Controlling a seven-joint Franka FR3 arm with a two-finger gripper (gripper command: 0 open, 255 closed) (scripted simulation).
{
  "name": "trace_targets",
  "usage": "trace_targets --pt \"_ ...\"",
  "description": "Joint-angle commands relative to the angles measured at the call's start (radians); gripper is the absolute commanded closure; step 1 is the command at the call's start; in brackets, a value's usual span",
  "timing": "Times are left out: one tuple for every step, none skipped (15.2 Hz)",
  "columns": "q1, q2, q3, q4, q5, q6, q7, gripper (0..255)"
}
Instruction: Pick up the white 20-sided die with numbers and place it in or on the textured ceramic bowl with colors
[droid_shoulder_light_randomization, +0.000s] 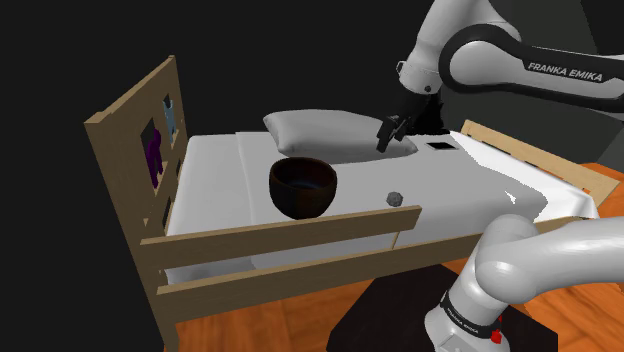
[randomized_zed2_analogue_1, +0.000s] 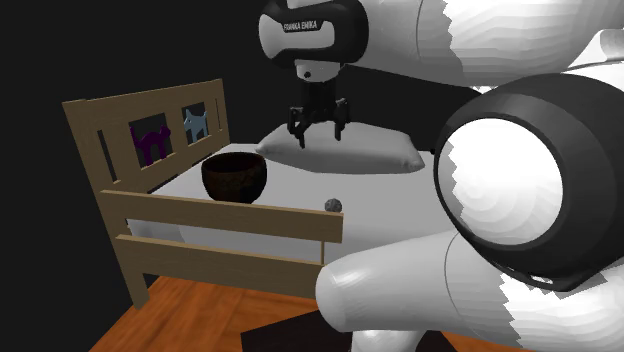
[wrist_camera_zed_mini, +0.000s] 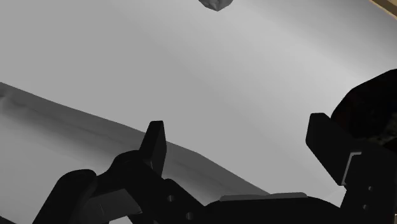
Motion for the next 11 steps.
trace_targets --pt "0.0 0.0 0.0 0.0 0.0 0.0 0.0 0" --pt "-0.001 -0.001 0.005 -0.025 -0.004 -0.002 0.003 0" --pt "-0.001 -0.001 0.011 -0.05 -0.008 -0.003 0.006 0" --pt "-0.002 -0.002 0.016 -0.075 -0.013 -0.005 0.01 0" --pt "-0.002 -0.003 0.021 -0.1 -0.016 -0.007 0.013 0" --pt "-0.002 -0.004 0.026 -0.125 -0.02 -0.009 0.016 0" --pt "-0.003 -0.005 0.031 -0.15 -0.024 -0.011 0.019 0" --pt "-0.003 -0.005 0.036 -0.175 -0.028 -0.013 0.022 0" --pt "-0.003 -0.006 0.041 -0.2 -0.031 -0.015 0.026 0" --pt "-0.003 -0.007 0.045 -0.225 -0.034 -0.017 0.029 0" --pt "-0.003 -0.008 0.048 -0.24 -0.036 -0.018 0.031 0"
